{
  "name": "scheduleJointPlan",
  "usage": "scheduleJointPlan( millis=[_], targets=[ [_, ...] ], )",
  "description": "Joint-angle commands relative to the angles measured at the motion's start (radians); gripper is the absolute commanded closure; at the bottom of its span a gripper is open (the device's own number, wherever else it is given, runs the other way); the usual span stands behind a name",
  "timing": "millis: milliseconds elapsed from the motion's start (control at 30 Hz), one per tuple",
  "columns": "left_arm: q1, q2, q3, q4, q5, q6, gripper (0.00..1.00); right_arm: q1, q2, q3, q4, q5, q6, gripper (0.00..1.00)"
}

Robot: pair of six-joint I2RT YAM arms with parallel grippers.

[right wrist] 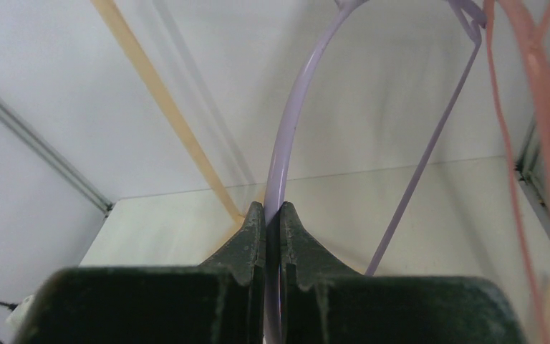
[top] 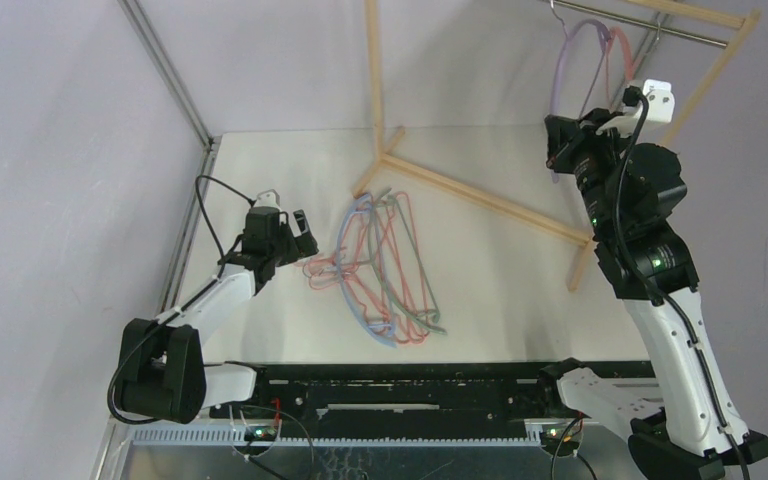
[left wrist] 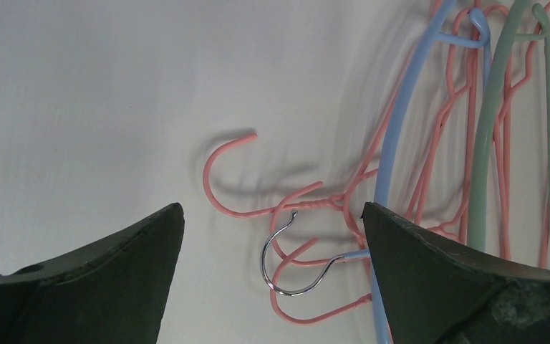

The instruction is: Organize the hangers

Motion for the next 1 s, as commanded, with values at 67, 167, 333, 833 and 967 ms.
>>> scheduleJointPlan(
  millis=[67,167,333,833,967],
  targets=[
    [-0.004,-0.008,0.038,0.031,0.004,-0.003,0.00,-0.047,-0.032,-0.025,0.066,0.111,0.006,1.00],
    [-0.004,-0.010,0.036,0.027,0.004,0.000,0.00,-0.067,-0.041,-0.053,0.041,0.139,0.024,1.00],
    [-0.004,-0.013,0.036,0.020,-0.001,0.009,0.00,-0.090,-0.069,-0.091,0.008,0.170,0.047,1.00],
    [-0.005,0.005,0.049,0.030,0.007,0.001,0.00,-0.094,-0.142,-0.111,-0.061,0.064,0.083,0.00],
    [-0.004,0.009,0.041,0.035,0.009,0.001,0.00,-0.081,-0.185,-0.110,-0.061,-0.025,0.078,0.00]
  ],
)
